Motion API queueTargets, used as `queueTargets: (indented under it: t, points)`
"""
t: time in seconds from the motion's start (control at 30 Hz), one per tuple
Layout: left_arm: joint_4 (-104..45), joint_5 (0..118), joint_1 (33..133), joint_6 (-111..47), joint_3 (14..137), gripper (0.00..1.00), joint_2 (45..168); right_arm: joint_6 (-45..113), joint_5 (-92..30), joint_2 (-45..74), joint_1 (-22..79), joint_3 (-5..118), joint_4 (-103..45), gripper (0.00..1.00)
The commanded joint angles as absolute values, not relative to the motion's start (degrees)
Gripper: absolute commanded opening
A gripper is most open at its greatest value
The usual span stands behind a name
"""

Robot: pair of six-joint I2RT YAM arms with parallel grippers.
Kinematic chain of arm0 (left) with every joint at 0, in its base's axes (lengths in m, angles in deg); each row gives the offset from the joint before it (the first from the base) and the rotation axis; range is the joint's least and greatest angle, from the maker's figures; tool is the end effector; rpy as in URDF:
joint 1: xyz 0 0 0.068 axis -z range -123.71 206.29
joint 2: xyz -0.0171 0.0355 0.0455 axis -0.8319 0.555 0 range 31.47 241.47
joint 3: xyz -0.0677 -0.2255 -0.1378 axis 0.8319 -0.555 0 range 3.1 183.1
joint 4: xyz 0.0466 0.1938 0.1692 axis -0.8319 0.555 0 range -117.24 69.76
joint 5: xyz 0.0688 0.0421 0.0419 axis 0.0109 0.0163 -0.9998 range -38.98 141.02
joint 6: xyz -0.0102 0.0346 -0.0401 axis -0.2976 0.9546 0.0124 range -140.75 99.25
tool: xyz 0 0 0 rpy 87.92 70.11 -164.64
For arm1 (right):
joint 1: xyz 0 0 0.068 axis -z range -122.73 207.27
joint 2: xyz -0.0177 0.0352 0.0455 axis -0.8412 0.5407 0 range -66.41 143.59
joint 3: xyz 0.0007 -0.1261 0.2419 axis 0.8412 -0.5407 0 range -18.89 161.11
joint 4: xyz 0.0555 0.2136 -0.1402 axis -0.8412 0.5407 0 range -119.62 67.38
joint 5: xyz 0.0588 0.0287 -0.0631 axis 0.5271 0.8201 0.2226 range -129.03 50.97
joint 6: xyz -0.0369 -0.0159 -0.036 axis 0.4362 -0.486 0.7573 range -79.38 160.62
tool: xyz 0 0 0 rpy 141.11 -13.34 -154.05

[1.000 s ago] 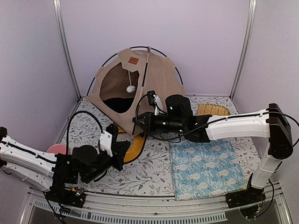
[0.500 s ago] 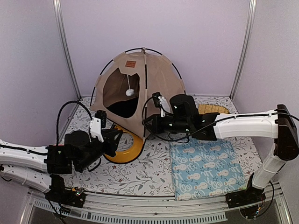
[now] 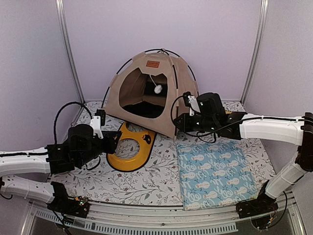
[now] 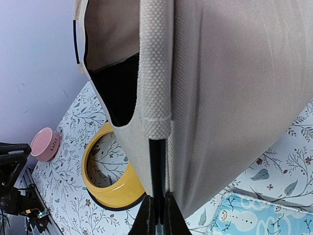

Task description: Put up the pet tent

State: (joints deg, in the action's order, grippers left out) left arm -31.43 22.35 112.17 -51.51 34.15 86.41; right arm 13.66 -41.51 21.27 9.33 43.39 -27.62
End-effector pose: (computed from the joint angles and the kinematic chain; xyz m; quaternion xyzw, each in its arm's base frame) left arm 0.1352 -0.1690 0.2497 0.0332 0.8043 -0.2354 0.5447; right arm 0.2380 0.2615 0.2759 -0.1444 0.8420 0.3011 0.4236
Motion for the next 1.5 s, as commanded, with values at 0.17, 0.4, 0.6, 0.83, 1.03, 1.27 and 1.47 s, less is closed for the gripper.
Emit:
queueTargets:
  t: [0.17, 0.4, 0.6, 0.83, 1.03, 1.27, 1.47]
  points:
    - [-28.0, 28.1, 105.4, -51.9, 39.4, 0.36, 87.2, 15.9, -43.7, 18.5, 10.2, 42.4, -24.7, 0.05]
    - [-26.1, 31.3, 99.6, -47.7, 44.9, 0.42, 89.3, 14.8, -48.7, 16.3, 10.8, 41.8, -21.0, 0.09]
    - [-25.1, 35.5, 94.7, -46.5, 47.3, 0.47, 91.1, 12.5, -50.2, 14.1, 13.2, 39.4, -18.3, 0.17]
    - [-25.0, 40.4, 89.1, -46.6, 48.2, 0.5, 92.9, 10.4, -49.3, 11.2, 17.0, 37.0, -16.9, 0.27]
    - [-25.2, 43.2, 85.1, -45.1, 49.7, 0.59, 96.9, 11.9, -44.9, 10.7, 17.0, 36.4, -20.1, 0.5]
    - [-27.9, 47.8, 79.5, -40.7, 54.1, 0.74, 103.8, 12.0, -44.4, 10.0, 17.0, 35.9, -20.0, 0.75]
    - [-28.6, 48.6, 78.7, -33.8, 61.4, 0.76, 111.0, 12.8, -45.0, 8.1, 17.0, 35.2, -18.9, 0.89]
